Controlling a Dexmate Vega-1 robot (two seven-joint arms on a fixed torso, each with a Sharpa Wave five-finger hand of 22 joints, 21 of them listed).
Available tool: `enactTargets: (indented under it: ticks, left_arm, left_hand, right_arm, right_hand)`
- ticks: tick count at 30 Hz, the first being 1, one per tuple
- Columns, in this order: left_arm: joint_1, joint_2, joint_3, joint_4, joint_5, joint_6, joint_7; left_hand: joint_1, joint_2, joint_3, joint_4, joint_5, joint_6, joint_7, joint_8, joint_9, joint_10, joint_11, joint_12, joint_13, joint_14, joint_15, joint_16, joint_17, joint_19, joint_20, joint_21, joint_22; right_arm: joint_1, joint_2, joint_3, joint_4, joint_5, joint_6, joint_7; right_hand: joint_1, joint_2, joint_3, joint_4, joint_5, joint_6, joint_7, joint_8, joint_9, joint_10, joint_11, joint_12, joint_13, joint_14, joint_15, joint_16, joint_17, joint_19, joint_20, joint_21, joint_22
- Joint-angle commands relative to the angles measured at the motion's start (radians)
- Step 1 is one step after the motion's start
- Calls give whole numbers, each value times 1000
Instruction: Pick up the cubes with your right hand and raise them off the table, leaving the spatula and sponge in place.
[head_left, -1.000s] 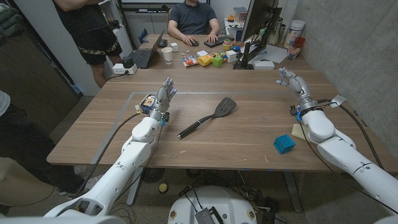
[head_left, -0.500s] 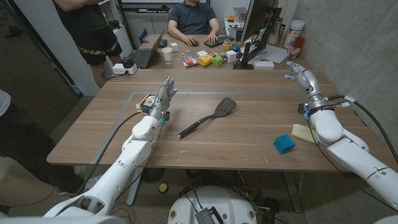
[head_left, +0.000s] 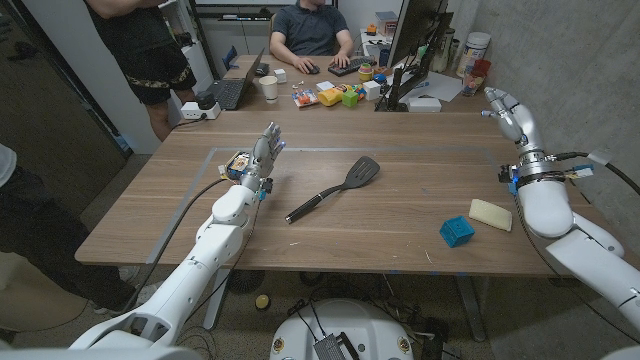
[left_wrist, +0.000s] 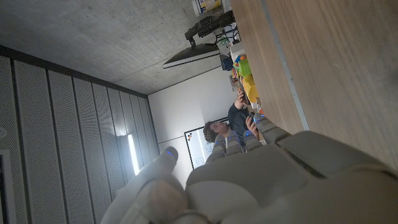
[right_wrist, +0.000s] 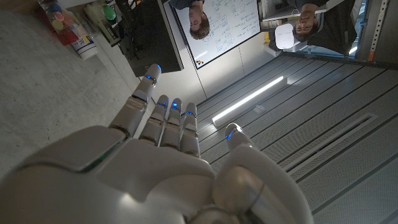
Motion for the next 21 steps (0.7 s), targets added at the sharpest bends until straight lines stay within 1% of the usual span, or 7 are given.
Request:
enactTargets:
  ticks: [1, 3, 10, 11, 15, 20, 21]
  left_arm:
    - [-7, -2, 5, -3, 8, 4, -5]
    - [-11, -2, 7, -1, 11, 6, -7]
    - [-33, -10, 17, 19, 16, 6, -19]
    - [-36, -12, 18, 22, 16, 5, -21]
    - [-46, -16, 21, 32, 19, 5, -29]
    - [-53, -17, 21, 39, 24, 5, -35]
    - [-55, -17, 21, 40, 24, 5, -36]
  left_hand:
    - [-1, 97, 6, 3, 5, -6, 5, 5, 2, -7, -2, 4, 5, -9, -4, 4, 2, -4, 0, 4, 4]
    - [-1, 97, 6, 3, 5, -6, 5, 5, 2, -7, -2, 4, 5, -9, -3, 5, 2, -4, 0, 4, 4]
    - [-2, 96, 6, 3, 5, -6, 5, 5, 2, -8, -3, 4, 5, -9, -4, 5, 2, -4, 0, 4, 4]
    - [-2, 96, 6, 3, 5, -6, 4, 5, 2, -8, -2, 4, 5, -9, -4, 5, 2, -4, 1, 4, 4]
    - [-2, 96, 5, 3, 5, -6, 4, 5, 2, -8, -2, 4, 5, -10, -3, 5, 2, -4, 0, 4, 4]
    - [-2, 95, 5, 3, 5, -6, 4, 5, 2, -9, -3, 3, 5, -10, -3, 5, 2, -4, 1, 5, 4]
    - [-2, 95, 5, 3, 5, -6, 4, 5, 2, -9, -2, 3, 5, -10, -3, 5, 2, -4, 1, 5, 4]
  right_arm:
    - [-148, 58, 157, -126, -161, -48, -60]
    - [-173, 79, 183, -149, -192, -57, -67]
    - [-252, 160, 265, -235, -311, -84, -80]
    - [-260, 170, 274, -246, -324, -89, -78]
    - [-286, 204, 306, -278, -362, -90, -55]
    - [-311, 245, 335, -311, -404, -80, -33]
    - [-317, 253, 342, -318, -414, -76, -29]
  right_hand:
    - [14, 2, 5, -7, -1, 12, -9, 1, 5, 8, -10, 0, 5, 14, -2, -1, 3, 11, 2, 2, 2]
    - [14, 2, 5, -8, -2, 21, -6, 3, 5, 11, -11, 1, 5, 16, -2, -1, 3, 15, 1, 2, 2]
    - [15, 1, 6, -11, -3, 36, -10, 4, 5, 19, -15, 1, 5, 29, -3, 1, 4, 30, 2, 2, 2]
    - [15, 0, 6, -13, -3, 40, -12, 3, 6, 22, -22, 1, 5, 35, 1, 1, 4, 45, 1, 5, 2]
    - [15, -1, 6, -15, -4, 44, -15, 2, 6, 25, -27, 0, 5, 43, 5, 2, 4, 61, 1, 8, 2]
    - [14, -2, 6, -16, -5, 51, -26, 2, 6, 33, -30, 1, 5, 51, 7, 3, 5, 68, 3, 7, 2]
    - [13, -2, 6, -16, -5, 53, -32, 2, 6, 34, -32, 1, 5, 51, 7, 2, 5, 68, 3, 6, 2]
